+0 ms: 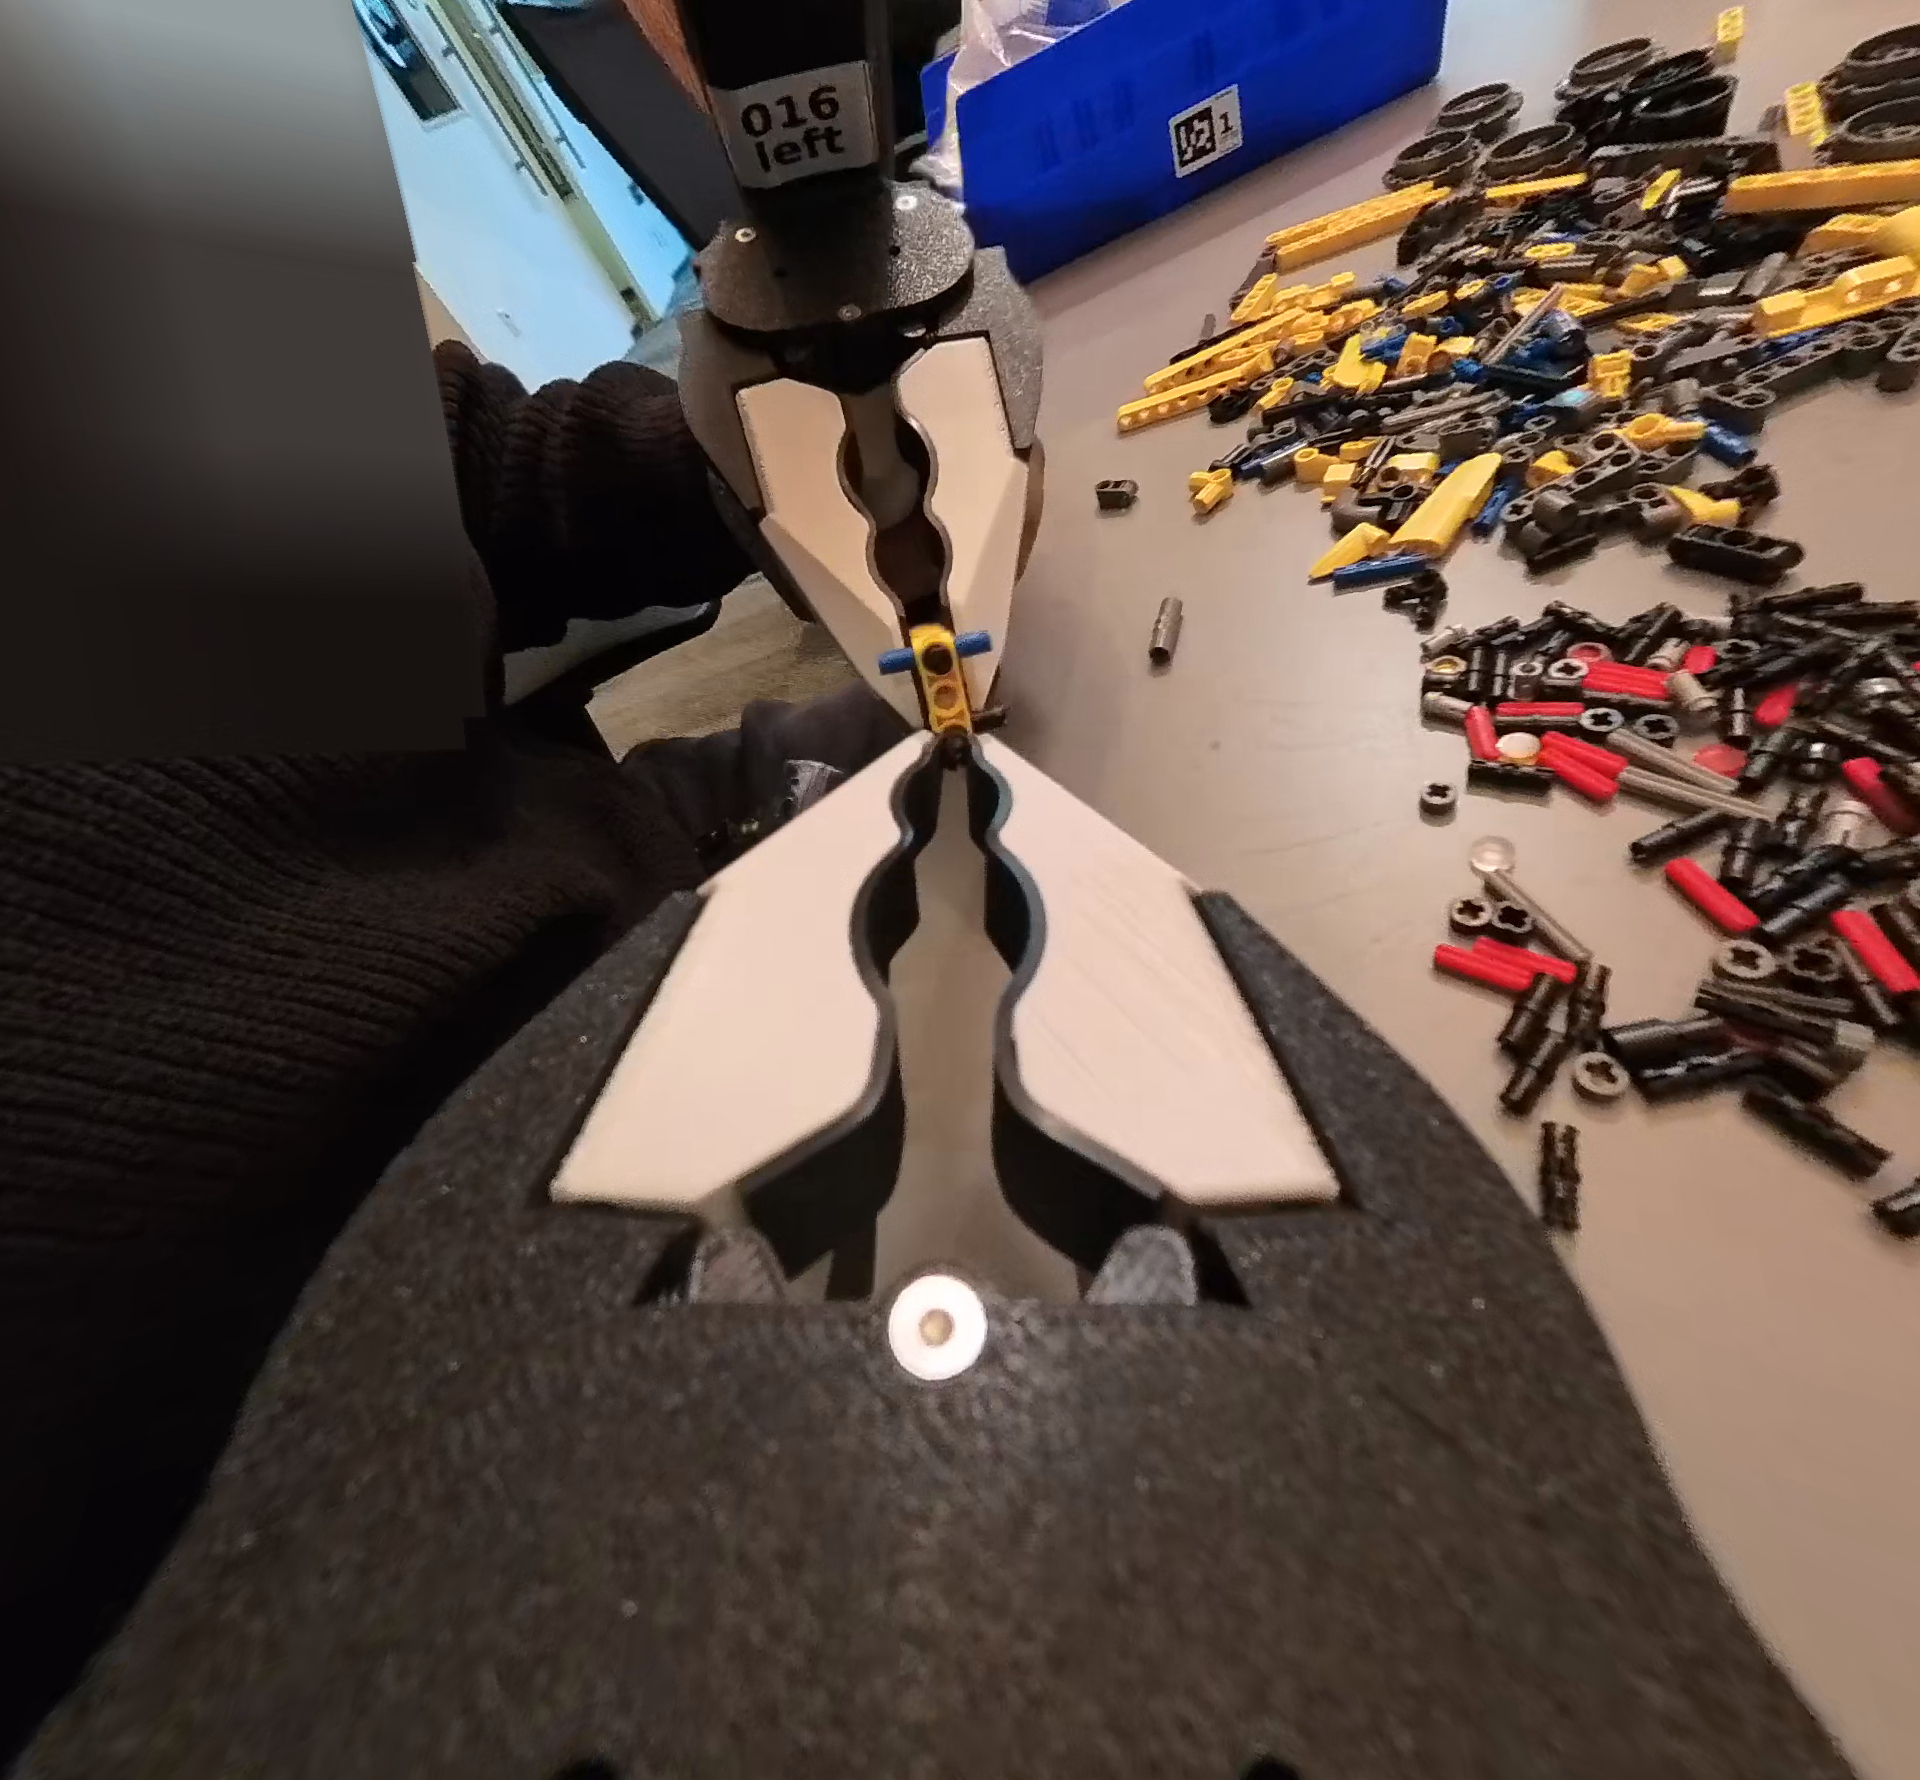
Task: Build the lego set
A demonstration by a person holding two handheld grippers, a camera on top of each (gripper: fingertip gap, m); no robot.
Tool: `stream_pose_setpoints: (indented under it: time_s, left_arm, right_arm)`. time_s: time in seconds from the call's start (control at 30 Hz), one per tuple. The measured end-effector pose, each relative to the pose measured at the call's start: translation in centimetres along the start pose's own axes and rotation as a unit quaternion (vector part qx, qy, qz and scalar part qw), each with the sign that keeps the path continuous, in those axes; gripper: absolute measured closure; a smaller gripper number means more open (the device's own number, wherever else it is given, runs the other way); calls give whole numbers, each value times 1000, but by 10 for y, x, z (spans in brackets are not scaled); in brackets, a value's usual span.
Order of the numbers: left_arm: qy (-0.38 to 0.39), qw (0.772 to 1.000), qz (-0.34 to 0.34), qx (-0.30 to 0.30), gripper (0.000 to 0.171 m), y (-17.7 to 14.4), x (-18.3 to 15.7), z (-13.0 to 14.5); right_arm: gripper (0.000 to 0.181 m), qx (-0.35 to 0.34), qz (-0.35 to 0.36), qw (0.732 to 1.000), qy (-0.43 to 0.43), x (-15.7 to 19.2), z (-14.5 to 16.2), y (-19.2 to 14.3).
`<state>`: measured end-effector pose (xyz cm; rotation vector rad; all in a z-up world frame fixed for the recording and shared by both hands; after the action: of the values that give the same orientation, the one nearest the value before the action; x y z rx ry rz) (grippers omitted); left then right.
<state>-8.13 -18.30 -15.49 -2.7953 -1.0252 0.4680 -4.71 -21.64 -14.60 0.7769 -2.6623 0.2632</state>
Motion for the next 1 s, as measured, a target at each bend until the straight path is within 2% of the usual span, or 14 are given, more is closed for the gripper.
stream_pose_setpoints:
  time_s: [0.2, 0.37, 0.43, 0.63, 0.83, 1.0]
  left_arm:
    - [12, 1000, -6, 1, 165, 0, 0, 1]
    - [20, 1000, -11, -7, 166, 0, 0, -2]
    - [17, 1000, -12, -4, 166, 0, 1, -1]
    - [-3, 1000, -2, -12, 166, -1, 2, -3]
    - [-17, 1000, 10, -15, 166, -1, 2, -3]
    - [-23, 999, 5, -24, 167, -3, 5, -5]
  right_arm:
    - [178, 20, -10, 999, 23, 0, 1, 0]
    - [178, 18, -38, 991, 124, -3, -1, 0]
    - [178, 23, -40, 989, 139, -4, 0, 0]
    - [177, 30, -39, 995, 82, -4, -3, 1]
    - [178, 53, -54, 996, -35, -2, -4, 2]
    - [178, 56, -73, 995, -46, -5, -7, 4]
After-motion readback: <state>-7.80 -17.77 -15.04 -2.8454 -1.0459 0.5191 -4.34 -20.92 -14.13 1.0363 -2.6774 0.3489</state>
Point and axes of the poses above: each gripper's, where its closed fingertips meet, y out along the fingers, z out of its underside, x = y × z across the jaws, the point moved 2 cm from there along -y, back along the fingers, and after that the axes turned 10 degrees about -x, right-handed, at the moved point
